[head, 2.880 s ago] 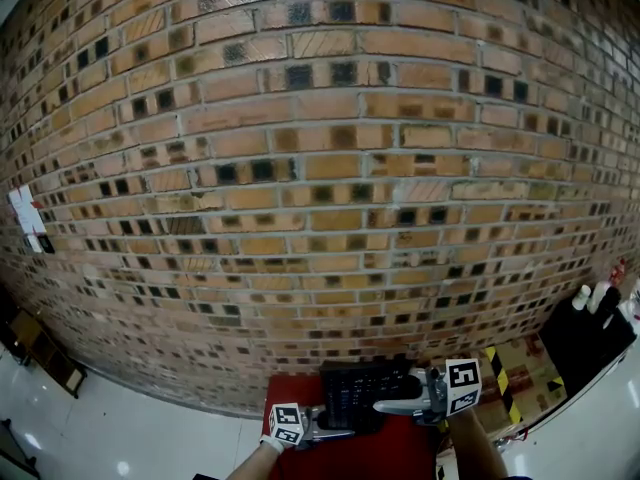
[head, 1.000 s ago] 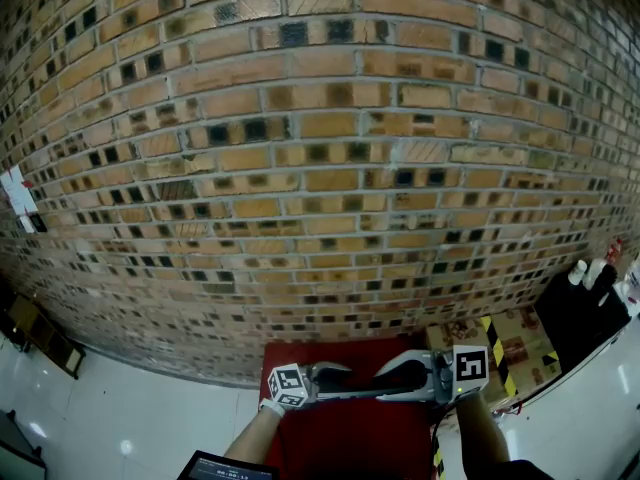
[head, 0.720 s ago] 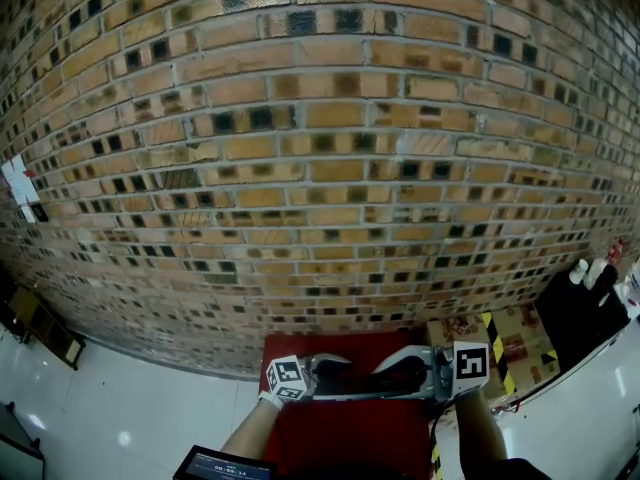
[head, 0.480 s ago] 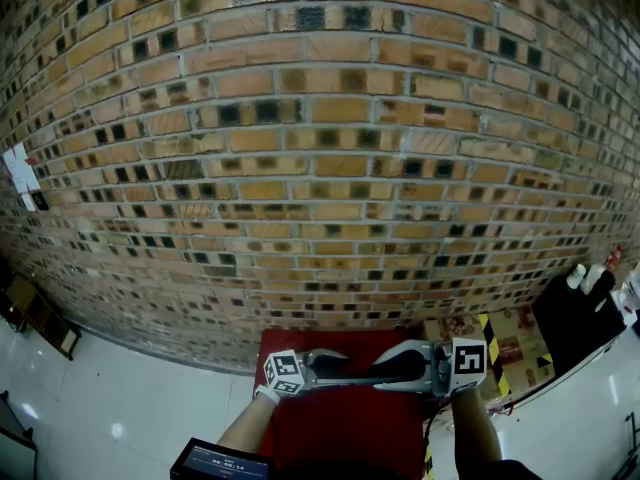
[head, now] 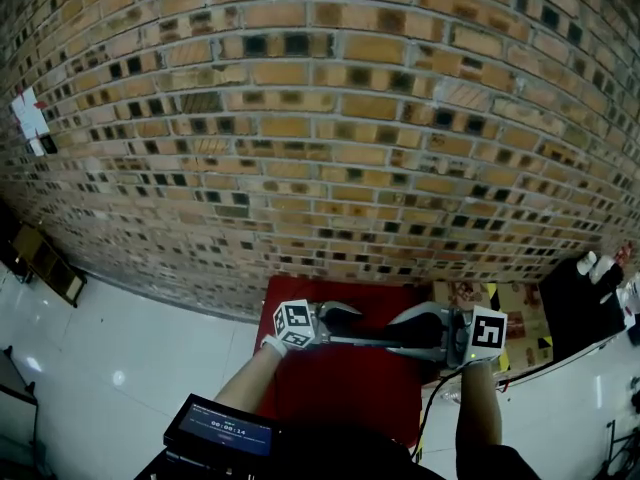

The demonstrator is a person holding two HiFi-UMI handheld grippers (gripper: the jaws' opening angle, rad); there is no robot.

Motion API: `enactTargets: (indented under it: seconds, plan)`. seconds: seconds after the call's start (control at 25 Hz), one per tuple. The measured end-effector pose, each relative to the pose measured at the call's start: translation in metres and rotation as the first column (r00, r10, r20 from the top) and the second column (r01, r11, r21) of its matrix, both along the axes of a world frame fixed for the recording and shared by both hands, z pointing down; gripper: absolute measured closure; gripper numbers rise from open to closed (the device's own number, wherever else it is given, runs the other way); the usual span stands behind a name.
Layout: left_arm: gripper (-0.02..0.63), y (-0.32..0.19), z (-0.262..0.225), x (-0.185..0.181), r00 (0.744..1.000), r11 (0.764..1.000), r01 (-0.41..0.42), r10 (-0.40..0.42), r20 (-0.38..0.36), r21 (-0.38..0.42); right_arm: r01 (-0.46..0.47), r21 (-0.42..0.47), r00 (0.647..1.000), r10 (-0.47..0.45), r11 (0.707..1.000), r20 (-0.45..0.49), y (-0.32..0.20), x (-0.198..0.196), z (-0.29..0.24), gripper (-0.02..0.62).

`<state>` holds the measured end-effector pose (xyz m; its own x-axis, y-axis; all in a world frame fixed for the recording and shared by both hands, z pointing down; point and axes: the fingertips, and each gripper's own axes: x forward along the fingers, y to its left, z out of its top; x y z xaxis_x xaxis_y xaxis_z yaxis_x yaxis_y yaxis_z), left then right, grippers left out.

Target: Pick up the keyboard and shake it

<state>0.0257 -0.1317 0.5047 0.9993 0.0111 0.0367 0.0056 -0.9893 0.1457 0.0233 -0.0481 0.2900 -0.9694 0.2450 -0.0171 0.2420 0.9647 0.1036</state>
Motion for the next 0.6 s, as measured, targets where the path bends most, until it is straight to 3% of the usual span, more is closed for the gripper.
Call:
enactTargets:
  seconds: [0.6]
  plan:
    - [0.38, 0.015, 0.009, 0.004, 1.0, 1.0, -0.015, 0.015, 0.019, 0.002, 0.027, 0.001, 1.0, -0.027, 1.0, 0.003, 0.018, -0.001, 0.005, 0.515]
